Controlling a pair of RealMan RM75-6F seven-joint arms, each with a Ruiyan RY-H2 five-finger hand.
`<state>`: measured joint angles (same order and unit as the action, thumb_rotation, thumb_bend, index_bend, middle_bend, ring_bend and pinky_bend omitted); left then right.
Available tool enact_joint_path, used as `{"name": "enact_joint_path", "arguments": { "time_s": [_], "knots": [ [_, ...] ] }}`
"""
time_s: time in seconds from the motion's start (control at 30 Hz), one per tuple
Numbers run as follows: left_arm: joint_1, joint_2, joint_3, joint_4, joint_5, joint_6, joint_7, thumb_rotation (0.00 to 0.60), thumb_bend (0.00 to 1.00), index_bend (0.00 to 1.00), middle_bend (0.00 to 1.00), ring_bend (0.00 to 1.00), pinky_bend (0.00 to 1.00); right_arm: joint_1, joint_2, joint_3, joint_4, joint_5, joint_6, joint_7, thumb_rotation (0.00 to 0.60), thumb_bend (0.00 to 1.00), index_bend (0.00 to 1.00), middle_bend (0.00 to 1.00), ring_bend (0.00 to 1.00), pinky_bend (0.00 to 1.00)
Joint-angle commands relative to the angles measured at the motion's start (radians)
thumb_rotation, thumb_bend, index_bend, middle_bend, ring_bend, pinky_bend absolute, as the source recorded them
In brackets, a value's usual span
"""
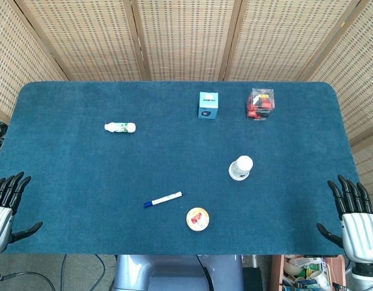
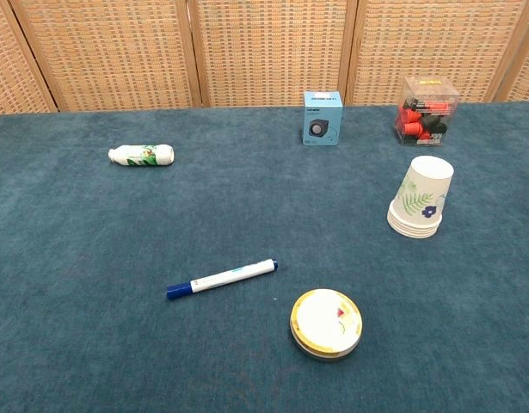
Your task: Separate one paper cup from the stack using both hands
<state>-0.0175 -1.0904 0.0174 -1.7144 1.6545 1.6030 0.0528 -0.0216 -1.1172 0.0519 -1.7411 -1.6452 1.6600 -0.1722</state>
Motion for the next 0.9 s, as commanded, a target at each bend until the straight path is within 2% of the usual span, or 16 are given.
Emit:
{"name": "enact_joint_path", "arguments": {
  "time_s": [0.03,0.23,0.37,0.5,0.67,0.8,0.9],
  "knots": [
    [0.0,-0.001,0.0,0.002,-0.001,-0.001,0.001,0.6,0.08,0.0,0.0,0.0,0.0,0.002,0.003,-0.002,-0.001,0.001,-0.007,0.004,0.6,0.0,0.0,0.0,0.0,0.0],
    [-0.004,-0.001,-0.006,0.006,-0.006,-0.004,-0.017,0.6,0.08,0.0,0.0,0.0,0.0,0.038,0.044,0.001,-0.007,0.026,-0.08,0.096,0.6,0.0,0.0,0.0,0.0,0.0],
    [-0.016,-0.011,-0.021,0.019,-0.024,-0.016,-0.014,0.6,0.08,0.0,0.0,0.0,0.0,0.146,0.069,0.032,0.014,0.034,-0.229,0.154,0.6,0.0,0.0,0.0,0.0,0.0],
    [-0.037,-0.018,-0.031,0.022,-0.041,-0.05,-0.014,0.6,0.08,0.0,0.0,0.0,0.0,0.271,0.076,0.09,0.017,0.084,-0.39,0.157,0.6,0.0,0.0,0.0,0.0,0.0],
    [-0.065,-0.043,-0.048,0.052,-0.066,-0.09,-0.003,0.6,0.08,0.0,0.0,0.0,0.0,0.437,0.027,0.153,0.059,0.218,-0.627,0.111,0.6,0.0,0.0,0.01,0.0,0.0],
    [-0.073,-0.053,-0.055,0.061,-0.089,-0.107,0.01,0.6,0.08,0.0,0.0,0.0,0.0,0.504,-0.014,0.166,0.103,0.308,-0.732,0.085,0.6,0.01,0.0,0.06,0.0,0.04],
    [-0.078,-0.058,-0.061,0.065,-0.111,-0.12,0.018,0.6,0.08,0.0,0.0,0.0,0.0,0.546,-0.055,0.17,0.151,0.364,-0.788,0.076,0.6,0.08,0.02,0.1,0.01,0.08]
  ]
}}
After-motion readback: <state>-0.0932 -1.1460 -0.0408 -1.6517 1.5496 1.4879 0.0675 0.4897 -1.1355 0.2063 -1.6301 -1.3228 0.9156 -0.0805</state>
